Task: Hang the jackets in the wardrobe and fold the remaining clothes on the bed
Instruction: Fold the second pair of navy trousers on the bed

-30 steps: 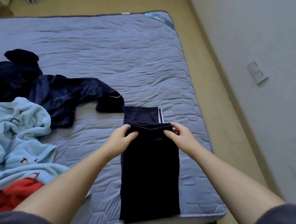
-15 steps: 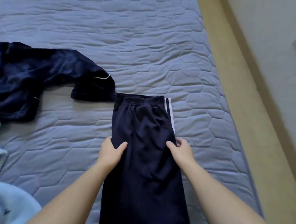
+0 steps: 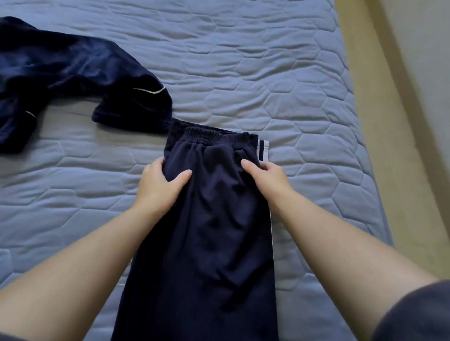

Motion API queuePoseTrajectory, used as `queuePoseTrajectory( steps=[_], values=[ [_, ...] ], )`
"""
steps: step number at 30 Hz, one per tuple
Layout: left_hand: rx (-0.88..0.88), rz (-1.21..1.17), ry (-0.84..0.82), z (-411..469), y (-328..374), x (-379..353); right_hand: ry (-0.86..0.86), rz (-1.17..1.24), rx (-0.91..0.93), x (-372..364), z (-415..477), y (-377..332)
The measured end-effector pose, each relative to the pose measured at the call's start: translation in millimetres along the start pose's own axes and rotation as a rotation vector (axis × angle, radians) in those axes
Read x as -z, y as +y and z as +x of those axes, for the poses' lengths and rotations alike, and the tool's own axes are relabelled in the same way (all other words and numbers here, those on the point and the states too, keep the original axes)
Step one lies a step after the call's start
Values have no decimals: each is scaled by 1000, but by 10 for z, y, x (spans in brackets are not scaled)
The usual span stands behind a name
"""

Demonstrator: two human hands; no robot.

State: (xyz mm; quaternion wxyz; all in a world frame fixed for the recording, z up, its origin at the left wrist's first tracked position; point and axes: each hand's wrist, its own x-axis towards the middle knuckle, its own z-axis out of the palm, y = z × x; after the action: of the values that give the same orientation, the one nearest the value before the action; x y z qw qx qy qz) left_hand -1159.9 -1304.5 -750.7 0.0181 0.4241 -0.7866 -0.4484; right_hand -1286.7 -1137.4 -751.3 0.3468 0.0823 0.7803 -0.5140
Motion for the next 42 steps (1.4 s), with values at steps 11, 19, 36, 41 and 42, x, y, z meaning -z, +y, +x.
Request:
queuePoseTrajectory(
  steps=[11,19,36,41,42],
  values=[
    [35,22,-22,90,-22,-168,215,-228,205,-14,237,91],
    [155,-100,-37,-307,-368,-19,-102,76,-75,128,-175,240],
    [321,-194,-250,-2018,-1066,239,-488,148,-498,471,-1729,1467],
    [288,-187,-334,-2465,-1251,245,-246,246,-453,522,-1988,1780],
    [271,-211,-366,-2532,-1281,257,-296,247,-471,509,-2051,1821]
  ],
)
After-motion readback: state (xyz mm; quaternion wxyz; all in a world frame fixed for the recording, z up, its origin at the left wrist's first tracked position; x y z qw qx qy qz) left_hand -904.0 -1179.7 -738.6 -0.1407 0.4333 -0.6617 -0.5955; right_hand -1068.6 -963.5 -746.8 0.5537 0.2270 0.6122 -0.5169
